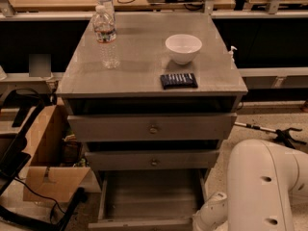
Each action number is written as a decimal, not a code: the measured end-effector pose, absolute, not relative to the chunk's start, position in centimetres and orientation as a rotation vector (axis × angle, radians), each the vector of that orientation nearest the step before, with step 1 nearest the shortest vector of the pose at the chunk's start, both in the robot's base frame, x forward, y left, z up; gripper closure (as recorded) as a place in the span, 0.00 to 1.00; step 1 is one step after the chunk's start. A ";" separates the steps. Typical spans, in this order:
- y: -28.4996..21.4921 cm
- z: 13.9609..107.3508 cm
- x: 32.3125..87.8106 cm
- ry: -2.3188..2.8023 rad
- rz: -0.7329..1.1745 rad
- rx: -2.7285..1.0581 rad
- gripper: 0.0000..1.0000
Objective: Open bottom drawer
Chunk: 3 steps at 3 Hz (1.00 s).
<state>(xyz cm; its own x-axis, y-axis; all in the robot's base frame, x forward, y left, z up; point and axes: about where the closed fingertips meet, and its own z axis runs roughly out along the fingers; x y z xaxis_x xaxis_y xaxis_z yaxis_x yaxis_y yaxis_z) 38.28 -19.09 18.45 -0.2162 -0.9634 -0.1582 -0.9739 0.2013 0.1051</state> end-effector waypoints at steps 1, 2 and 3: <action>-19.1 18.4 38.3 2.390 0.281 -1.930 1.00; -19.1 18.4 38.3 2.390 0.281 -1.930 1.00; -19.1 18.4 38.3 2.390 0.281 -1.930 0.73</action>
Offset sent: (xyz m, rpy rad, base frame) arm -0.1784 0.0145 0.0398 -0.0346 0.3360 -0.0964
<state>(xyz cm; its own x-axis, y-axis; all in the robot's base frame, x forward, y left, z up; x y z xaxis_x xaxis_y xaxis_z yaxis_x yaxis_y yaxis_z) 38.34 -19.07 18.45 -0.2162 -0.9635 -0.1581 -0.9739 0.2013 0.1052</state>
